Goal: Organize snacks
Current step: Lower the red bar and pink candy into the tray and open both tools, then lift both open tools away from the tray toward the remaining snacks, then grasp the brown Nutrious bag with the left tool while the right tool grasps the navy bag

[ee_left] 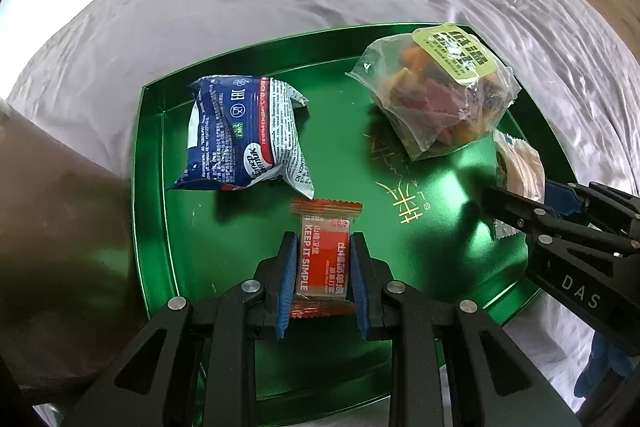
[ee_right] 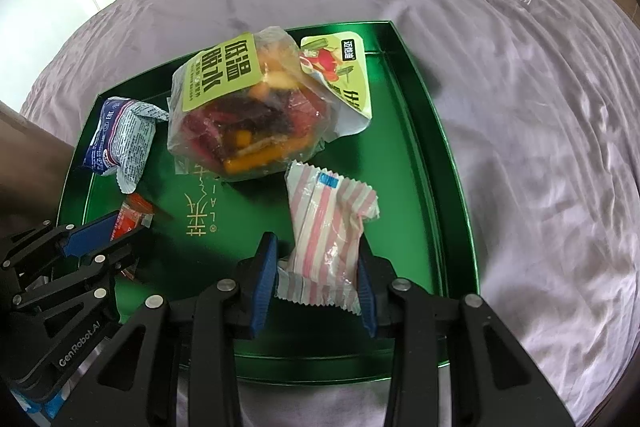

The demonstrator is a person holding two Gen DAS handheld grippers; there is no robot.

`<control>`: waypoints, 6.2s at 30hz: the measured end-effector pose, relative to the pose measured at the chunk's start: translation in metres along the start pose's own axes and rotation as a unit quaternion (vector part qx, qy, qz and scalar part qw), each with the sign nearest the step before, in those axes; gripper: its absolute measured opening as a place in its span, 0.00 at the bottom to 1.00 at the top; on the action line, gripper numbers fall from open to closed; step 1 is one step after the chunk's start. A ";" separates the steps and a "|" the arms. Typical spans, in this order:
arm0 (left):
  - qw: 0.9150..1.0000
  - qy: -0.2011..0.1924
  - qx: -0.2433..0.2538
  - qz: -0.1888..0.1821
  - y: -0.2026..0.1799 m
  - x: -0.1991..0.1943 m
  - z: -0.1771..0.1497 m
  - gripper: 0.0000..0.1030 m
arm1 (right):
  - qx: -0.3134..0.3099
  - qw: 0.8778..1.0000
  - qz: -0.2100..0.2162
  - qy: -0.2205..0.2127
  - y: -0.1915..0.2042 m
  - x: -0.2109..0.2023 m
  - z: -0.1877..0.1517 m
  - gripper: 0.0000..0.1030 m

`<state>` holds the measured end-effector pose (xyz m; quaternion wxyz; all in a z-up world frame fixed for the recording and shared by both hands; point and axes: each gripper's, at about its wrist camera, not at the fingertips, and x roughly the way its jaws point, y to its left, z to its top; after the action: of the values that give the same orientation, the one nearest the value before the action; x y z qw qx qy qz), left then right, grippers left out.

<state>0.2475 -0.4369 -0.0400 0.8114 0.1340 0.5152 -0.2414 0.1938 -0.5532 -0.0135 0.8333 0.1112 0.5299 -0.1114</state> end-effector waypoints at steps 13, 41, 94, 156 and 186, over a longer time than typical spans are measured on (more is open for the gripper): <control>1.000 -0.002 0.000 0.005 -0.001 -0.001 -0.001 0.21 | -0.002 1.000 -0.002 -0.006 -0.001 -0.001 -0.003 0.34; 1.000 0.002 -0.018 -0.011 -0.003 -0.002 -0.004 0.45 | -0.009 1.000 -0.012 -0.013 0.004 -0.010 -0.005 0.56; 0.995 -0.074 0.037 -0.058 -0.029 -0.114 -0.026 0.61 | 0.045 0.991 -0.054 -0.114 -0.008 -0.141 -0.044 1.00; 0.976 -0.002 -0.154 0.154 0.387 -0.228 -0.233 0.61 | -0.325 0.938 0.102 0.058 0.435 -0.138 -0.129 1.00; 0.973 -0.022 -0.147 0.174 0.496 -0.212 -0.237 0.66 | -0.245 0.964 0.097 0.029 0.493 -0.067 -0.035 1.00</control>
<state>0.2528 0.1477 0.0329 0.8627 0.0962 0.4960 -0.0210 0.2858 -0.0692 0.0657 0.8260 -0.0425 0.5519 0.1068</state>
